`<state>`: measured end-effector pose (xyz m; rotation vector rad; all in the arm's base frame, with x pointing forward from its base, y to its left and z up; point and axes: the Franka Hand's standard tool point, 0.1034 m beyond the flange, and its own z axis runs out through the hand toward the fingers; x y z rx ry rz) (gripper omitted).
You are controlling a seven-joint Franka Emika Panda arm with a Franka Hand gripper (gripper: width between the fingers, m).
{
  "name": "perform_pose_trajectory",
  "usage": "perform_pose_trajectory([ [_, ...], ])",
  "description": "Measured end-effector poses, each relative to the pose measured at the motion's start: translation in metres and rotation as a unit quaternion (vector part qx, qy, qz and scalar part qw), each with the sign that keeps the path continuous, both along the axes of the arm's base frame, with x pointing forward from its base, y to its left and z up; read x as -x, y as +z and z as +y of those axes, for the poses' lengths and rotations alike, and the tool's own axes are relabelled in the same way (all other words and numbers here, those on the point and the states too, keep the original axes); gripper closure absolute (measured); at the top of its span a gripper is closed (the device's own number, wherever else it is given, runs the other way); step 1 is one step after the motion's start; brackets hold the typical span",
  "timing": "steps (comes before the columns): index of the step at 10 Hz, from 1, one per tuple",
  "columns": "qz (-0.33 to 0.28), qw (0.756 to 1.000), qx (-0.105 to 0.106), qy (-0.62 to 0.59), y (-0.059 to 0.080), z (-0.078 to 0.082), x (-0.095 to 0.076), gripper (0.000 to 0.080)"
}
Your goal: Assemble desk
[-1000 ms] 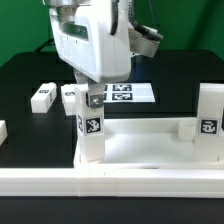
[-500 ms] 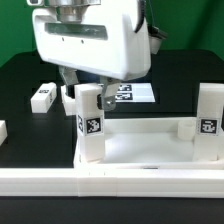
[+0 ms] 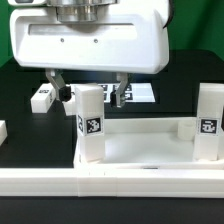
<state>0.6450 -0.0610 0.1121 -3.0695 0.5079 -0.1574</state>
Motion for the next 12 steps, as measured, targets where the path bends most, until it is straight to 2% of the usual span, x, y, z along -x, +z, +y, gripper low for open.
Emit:
perform_pose_trajectory([
  [3,0.007,0.993,0.017,0.12,0.0,0.0024,-0.0001,0.0151],
  [7,0.007,0.975,0.028,0.221,-0.0015,0.0011,0.0012,0.0151],
  [8,0.007,0.972,0.03,0.234,-0.0015,0.0007,0.0013,0.0236],
  [9,0.007,0.968,0.031,0.247,-0.0016,0.0004,0.0013,0.0236],
  [10,0.007,0.969,0.031,0.246,-0.0016,0.0005,0.0013,0.0418],
  [11,0.007,0.969,0.031,0.246,-0.0016,0.0004,0.0013,0.0512],
  [12,0.007,0.97,0.03,0.241,-0.0016,0.0004,0.0013,0.0512],
])
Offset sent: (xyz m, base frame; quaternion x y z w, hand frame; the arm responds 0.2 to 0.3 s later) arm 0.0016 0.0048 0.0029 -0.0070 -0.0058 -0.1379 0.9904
